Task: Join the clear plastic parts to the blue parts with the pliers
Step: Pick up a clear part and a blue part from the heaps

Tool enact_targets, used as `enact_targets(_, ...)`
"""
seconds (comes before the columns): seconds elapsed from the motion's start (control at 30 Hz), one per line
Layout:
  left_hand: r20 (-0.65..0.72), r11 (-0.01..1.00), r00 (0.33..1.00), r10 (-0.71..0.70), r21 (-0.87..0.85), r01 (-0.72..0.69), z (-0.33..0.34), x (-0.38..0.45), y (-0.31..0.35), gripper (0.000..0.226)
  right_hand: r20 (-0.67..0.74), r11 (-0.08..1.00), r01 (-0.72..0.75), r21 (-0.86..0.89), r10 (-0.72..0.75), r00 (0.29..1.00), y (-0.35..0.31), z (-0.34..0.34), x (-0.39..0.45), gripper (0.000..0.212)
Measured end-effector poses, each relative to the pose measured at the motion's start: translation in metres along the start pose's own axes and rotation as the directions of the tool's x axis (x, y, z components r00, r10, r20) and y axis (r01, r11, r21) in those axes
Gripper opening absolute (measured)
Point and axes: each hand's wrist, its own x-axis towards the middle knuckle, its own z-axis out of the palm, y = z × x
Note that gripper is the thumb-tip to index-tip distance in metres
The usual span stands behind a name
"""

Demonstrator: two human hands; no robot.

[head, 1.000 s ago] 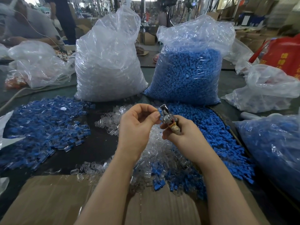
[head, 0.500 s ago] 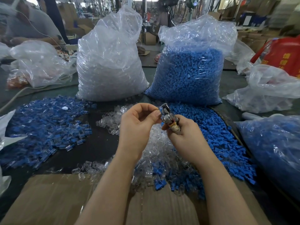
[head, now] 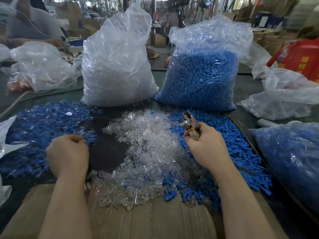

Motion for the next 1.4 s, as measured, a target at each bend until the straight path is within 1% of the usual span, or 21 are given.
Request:
enact_targets(0.23, 0.008, 0.996, 1.0, -0.013, 0.083, 0.012, 0.003, -0.004, 0.001, 0.026, 0.001, 0.998, 0.011, -0.056, -0.011, 1.0, 0.0, 0.0, -0.002, 0.007)
enact_targets(0.3, 0.017, 0.992, 0.999, 0.043, 0.117, -0.045, 0.003, -0.006, 0.009, 0.027, -0.012, 0.998, 0.019, -0.054, -0.02, 1.0, -0.001, 0.0, -0.003, 0.009)
enact_targets(0.33, 0.035, 0.992, 0.996, 0.082, 0.09, -0.085, 0.002, -0.009, 0.017, 0.025, -0.016, 0.998, 0.024, -0.058, -0.025, 1.0, -0.002, 0.001, -0.003, 0.01)
enact_targets(0.4, 0.153, 0.987, 0.977, 0.145, -0.095, -0.132, 0.0, -0.019, 0.037, 0.015, -0.009, 0.997, 0.036, -0.075, -0.036, 0.999, -0.004, 0.002, -0.004, 0.012)
enact_targets(0.43, 0.277, 0.968, 0.946, 0.17, -0.228, -0.107, -0.001, -0.028, 0.049, 0.01, -0.001, 0.996, 0.041, -0.082, -0.041, 0.999, -0.005, 0.002, -0.004, 0.014)
enact_targets(0.47, 0.427, 0.937, 0.881, 0.203, -0.346, -0.048, -0.001, -0.038, 0.061, 0.007, 0.006, 0.995, 0.046, -0.094, -0.045, 0.999, -0.006, 0.003, -0.005, 0.016)
enact_targets(0.53, 0.681, 0.893, 0.669, 0.298, -0.446, 0.057, 0.002, -0.057, 0.079, 0.009, 0.012, 0.99, 0.052, -0.128, -0.051, 0.999, -0.008, 0.004, -0.005, 0.02)
enact_targets(0.6, 0.801, 0.858, 0.482, 0.355, -0.484, 0.172, 0.008, -0.074, 0.091, 0.024, 0.011, 0.985, 0.056, -0.163, -0.055, 0.998, -0.01, 0.004, -0.005, 0.022)
enact_targets(0.63, 0.819, 0.834, 0.441, 0.365, -0.499, 0.235, 0.011, -0.08, 0.095, 0.029, 0.006, 0.981, 0.069, -0.183, -0.069, 0.998, -0.01, 0.004, -0.006, 0.022)
enact_targets(0.67, 0.82, 0.808, 0.435, 0.373, -0.518, 0.283, 0.013, -0.086, 0.098, 0.03, 0.0, 0.975, 0.091, -0.203, -0.093, 0.996, -0.01, 0.005, -0.006, 0.02)
enact_targets(0.73, 0.791, 0.765, 0.476, 0.385, -0.561, 0.315, 0.016, -0.093, 0.104, 0.025, 0.007, 0.964, 0.142, -0.224, -0.144, 0.99, -0.012, 0.005, -0.008, 0.014)
enact_targets(0.8, 0.751, 0.731, 0.545, 0.373, -0.599, 0.326, 0.017, -0.097, 0.107, 0.017, 0.034, 0.96, 0.181, -0.212, -0.178, 0.983, -0.014, 0.006, -0.008, 0.013)
enact_targets(0.87, 0.724, 0.701, 0.602, 0.337, -0.619, 0.353, 0.017, -0.097, 0.108, 0.01, 0.052, 0.95, 0.232, -0.206, -0.227, 0.973, -0.016, 0.006, -0.008, 0.019)
enact_targets(0.93, 0.702, 0.682, 0.652, 0.286, -0.628, 0.375, 0.015, -0.096, 0.108, 0.005, 0.068, 0.923, 0.263, -0.282, -0.254, 0.965, -0.014, 0.005, -0.009, 0.023)
enact_targets(1.0, 0.672, 0.668, 0.7, 0.243, -0.639, 0.381, 0.015, -0.094, 0.106, 0.006, 0.096, 0.9, 0.225, -0.374, -0.204, 0.974, -0.009, 0.003, -0.009, 0.04)
enact_targets(1.1, 0.666, 0.673, 0.698, 0.263, -0.645, 0.362, 0.014, -0.086, 0.101, 0.013, 0.099, 0.925, 0.163, -0.344, -0.137, 0.986, -0.005, 0.001, -0.008, 0.038)
enact_targets(1.17, 0.649, 0.75, 0.69, 0.319, -0.618, 0.234, 0.015, -0.08, 0.095, 0.018, 0.085, 0.932, 0.141, -0.334, -0.119, 0.989, -0.005, 0.002, -0.007, 0.029)
enact_targets(1.23, 0.542, 0.873, 0.771, 0.335, -0.487, -0.037, 0.016, -0.069, 0.084, 0.016, 0.056, 0.953, 0.066, -0.295, -0.052, 0.997, -0.005, 0.002, -0.006, 0.023)
enact_targets(1.3, 0.443, 0.946, 0.836, 0.325, -0.166, -0.28, 0.016, -0.056, 0.071, 0.028, -0.011, 0.962, -0.054, -0.267, 0.053, 0.999, -0.002, -0.001, -0.004, 0.018)
enact_targets(1.37, 0.502, 0.927, 0.833, 0.234, 0.142, -0.347, 0.018, -0.044, 0.058, 0.046, -0.084, 0.941, -0.199, -0.273, 0.183, 0.98, 0.004, -0.005, -0.002, 0.015)
enact_targets(1.4, 0.557, 0.907, 0.813, 0.173, 0.232, -0.352, 0.019, -0.04, 0.053, 0.052, -0.107, 0.918, -0.263, -0.295, 0.242, 0.964, 0.008, -0.008, -0.001, 0.016)
